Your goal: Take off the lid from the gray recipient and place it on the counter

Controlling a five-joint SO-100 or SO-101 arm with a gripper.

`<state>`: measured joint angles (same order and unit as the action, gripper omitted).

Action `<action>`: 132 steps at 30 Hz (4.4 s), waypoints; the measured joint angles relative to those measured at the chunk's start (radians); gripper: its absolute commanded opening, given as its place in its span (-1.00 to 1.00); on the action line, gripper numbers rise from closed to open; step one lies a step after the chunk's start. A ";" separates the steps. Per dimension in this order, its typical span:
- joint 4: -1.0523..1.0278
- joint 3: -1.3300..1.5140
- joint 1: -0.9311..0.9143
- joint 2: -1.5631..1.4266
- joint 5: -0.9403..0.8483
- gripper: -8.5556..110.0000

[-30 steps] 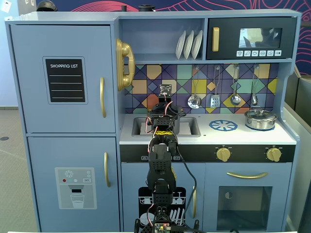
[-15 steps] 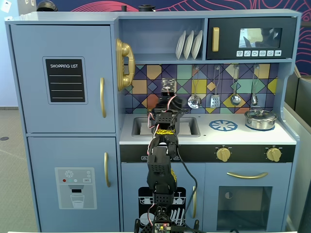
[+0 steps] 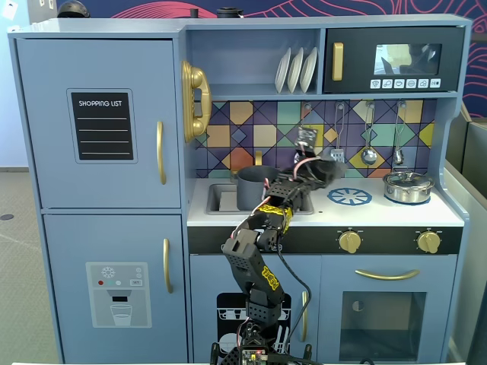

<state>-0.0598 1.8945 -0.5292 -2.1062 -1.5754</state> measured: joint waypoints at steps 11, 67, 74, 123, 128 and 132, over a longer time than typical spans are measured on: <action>0.187 0.129 -0.060 0.146 -0.002 -0.86; 0.314 0.141 -0.110 0.281 0.012 -0.19; 0.052 0.080 -0.063 0.075 0.055 -0.58; -1.299 1.106 0.526 -1.078 -0.048 -0.83; -1.299 1.091 0.526 -1.078 0.023 -0.81; -1.299 1.092 0.526 -1.078 0.029 -0.80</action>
<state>-1.3591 2.9867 -0.0031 -3.1845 -1.5463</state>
